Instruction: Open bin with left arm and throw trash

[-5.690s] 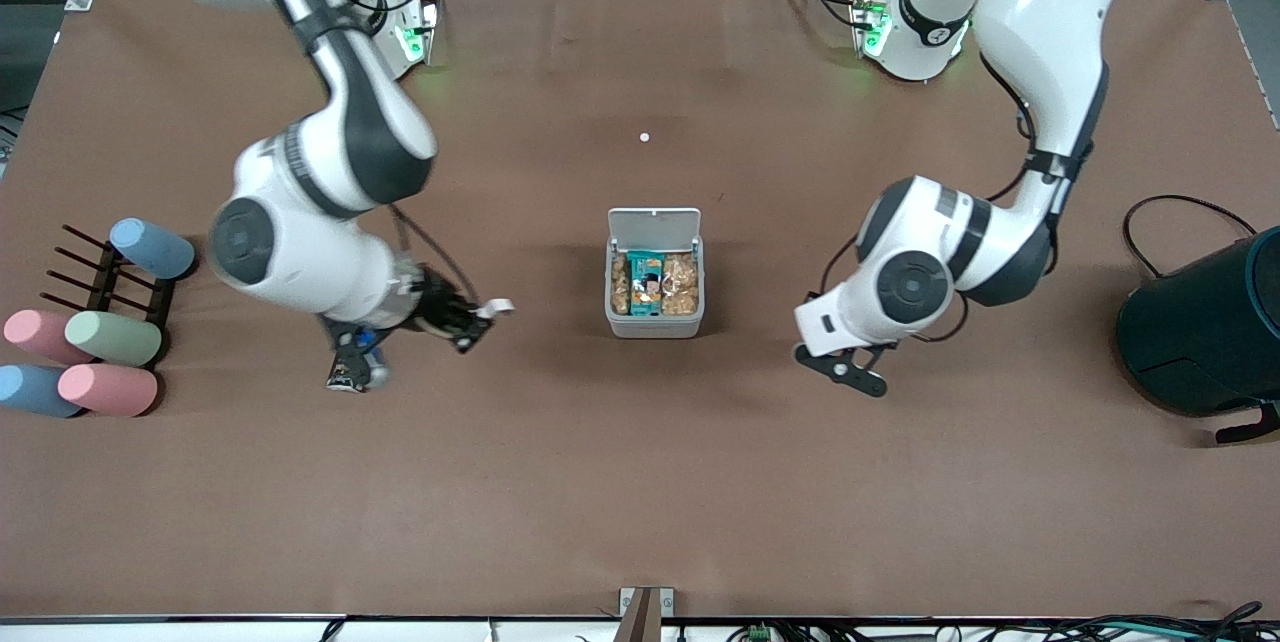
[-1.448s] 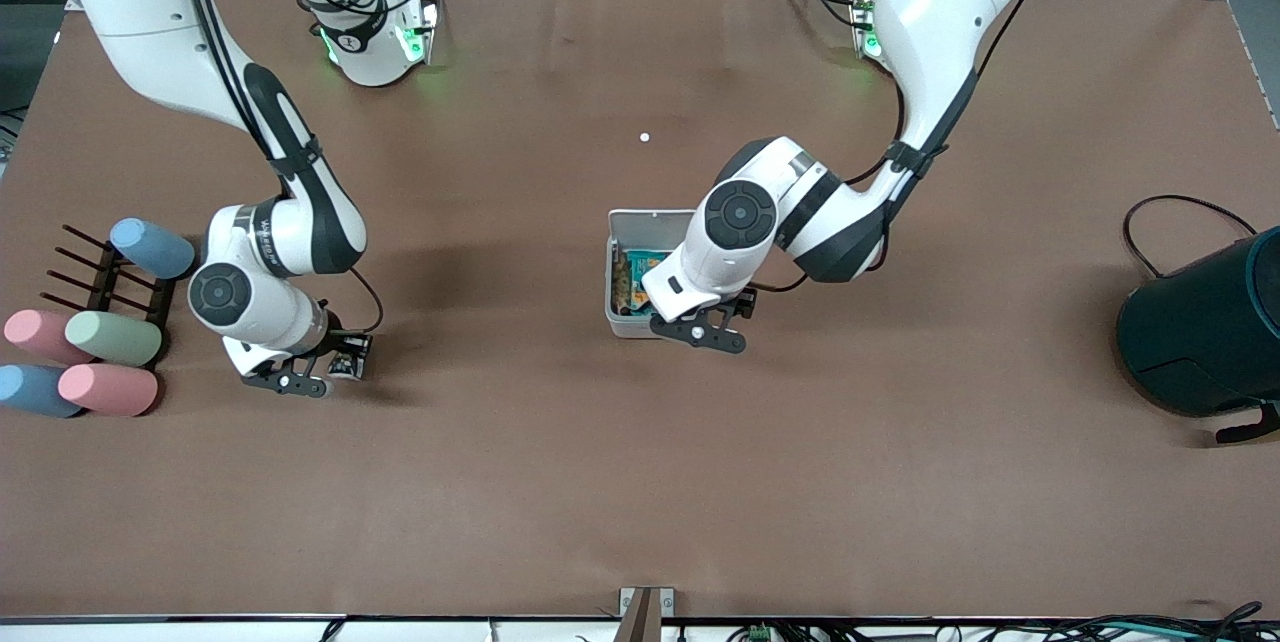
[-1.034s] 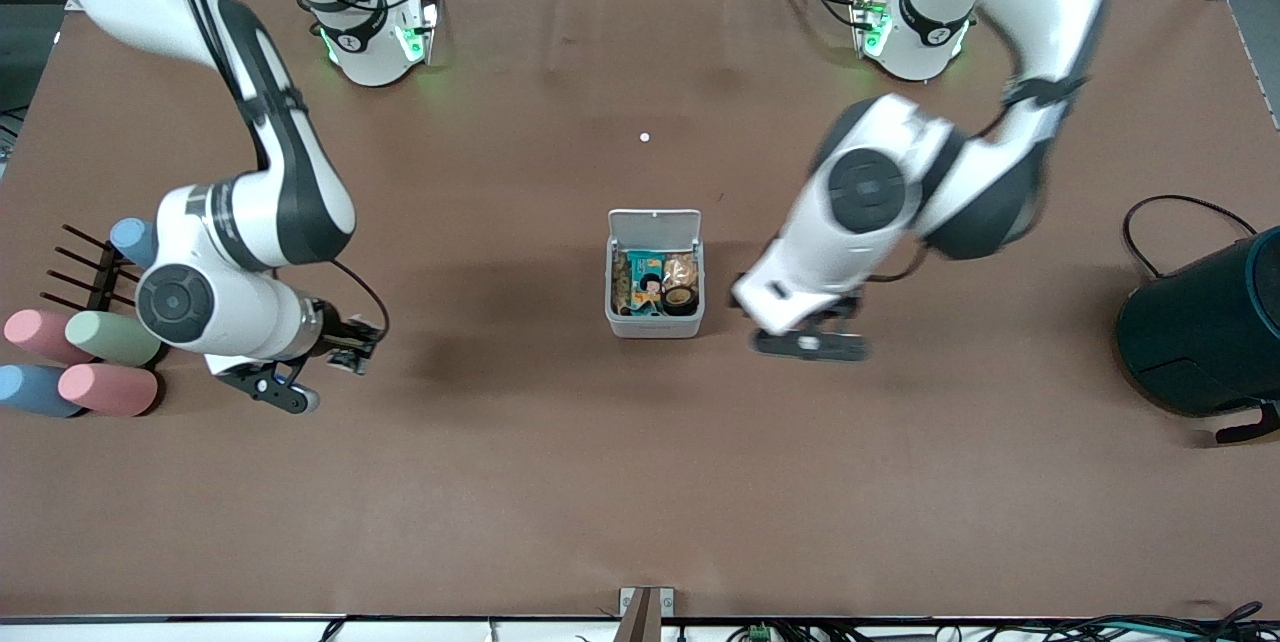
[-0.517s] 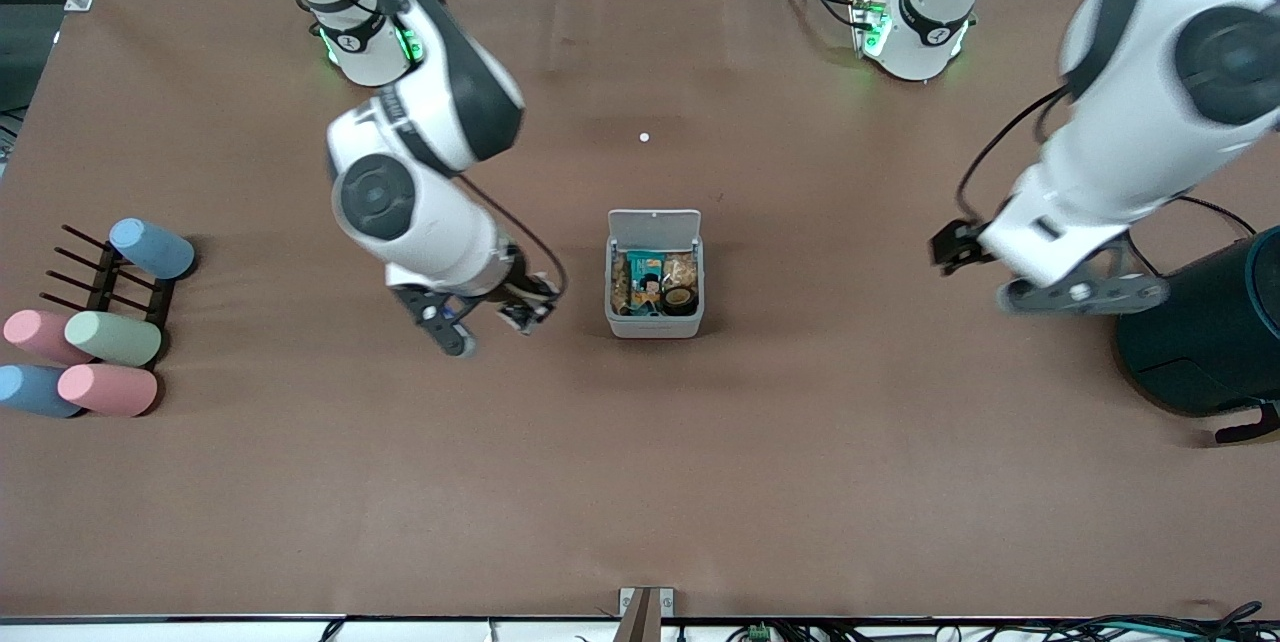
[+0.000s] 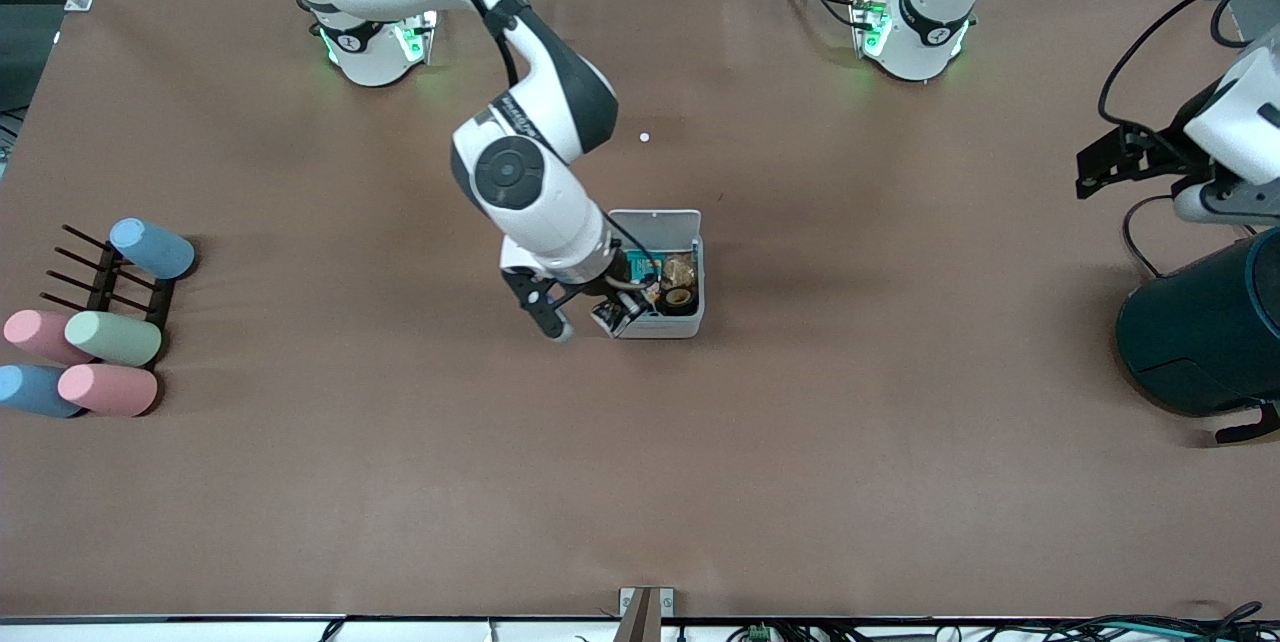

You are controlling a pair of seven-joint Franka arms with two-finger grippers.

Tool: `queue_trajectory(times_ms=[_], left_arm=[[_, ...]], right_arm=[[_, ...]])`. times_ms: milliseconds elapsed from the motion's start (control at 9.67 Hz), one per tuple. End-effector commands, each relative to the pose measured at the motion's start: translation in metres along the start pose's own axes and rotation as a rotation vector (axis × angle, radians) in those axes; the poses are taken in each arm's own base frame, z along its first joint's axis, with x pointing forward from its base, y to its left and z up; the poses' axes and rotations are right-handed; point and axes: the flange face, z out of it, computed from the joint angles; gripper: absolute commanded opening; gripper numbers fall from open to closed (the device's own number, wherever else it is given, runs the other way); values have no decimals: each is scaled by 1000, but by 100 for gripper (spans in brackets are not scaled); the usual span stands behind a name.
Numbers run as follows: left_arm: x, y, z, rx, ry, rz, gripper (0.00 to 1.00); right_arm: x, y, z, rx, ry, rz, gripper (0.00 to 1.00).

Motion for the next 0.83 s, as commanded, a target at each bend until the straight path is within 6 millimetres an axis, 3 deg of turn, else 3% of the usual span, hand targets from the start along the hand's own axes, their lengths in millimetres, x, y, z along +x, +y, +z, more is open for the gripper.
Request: queue_trajectory(times_ms=[0, 207, 310, 414, 621, 724], left_arm=[[1, 4, -3, -15, 62, -1, 100], [-11, 0, -8, -21, 47, -20, 100], [-15, 6, -12, -22, 45, -44, 100], [-15, 12, -12, -27, 43, -72, 100], [-6, 8, -8, -50, 31, -77, 100], [-4, 8, -6, -59, 26, -74, 100]], right_arm=[[-17, -1, 11, -16, -16, -7, 16], [-22, 3, 21, -44, -16, -22, 74], [-20, 3, 19, -50, -12, -18, 92], [-9, 4, 14, -62, -9, -7, 99], [13, 11, 5, -127, -10, 17, 99], [34, 15, -10, -164, -10, 43, 100]])
